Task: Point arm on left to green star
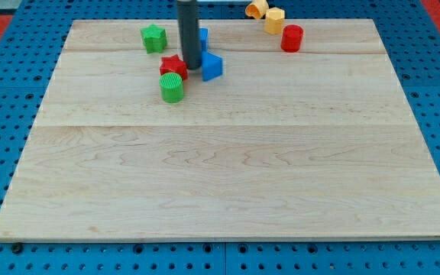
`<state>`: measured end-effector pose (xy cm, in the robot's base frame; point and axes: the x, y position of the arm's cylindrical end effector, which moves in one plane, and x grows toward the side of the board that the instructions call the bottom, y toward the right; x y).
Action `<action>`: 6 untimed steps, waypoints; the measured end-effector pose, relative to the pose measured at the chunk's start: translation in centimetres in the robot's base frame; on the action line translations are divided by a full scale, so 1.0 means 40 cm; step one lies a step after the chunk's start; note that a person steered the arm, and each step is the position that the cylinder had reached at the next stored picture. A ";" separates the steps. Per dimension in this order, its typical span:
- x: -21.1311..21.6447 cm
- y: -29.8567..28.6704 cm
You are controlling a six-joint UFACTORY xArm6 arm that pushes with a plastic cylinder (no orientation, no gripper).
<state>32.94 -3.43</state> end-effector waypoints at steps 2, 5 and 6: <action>0.228 0.192; 0.093 -0.400; -0.147 -0.406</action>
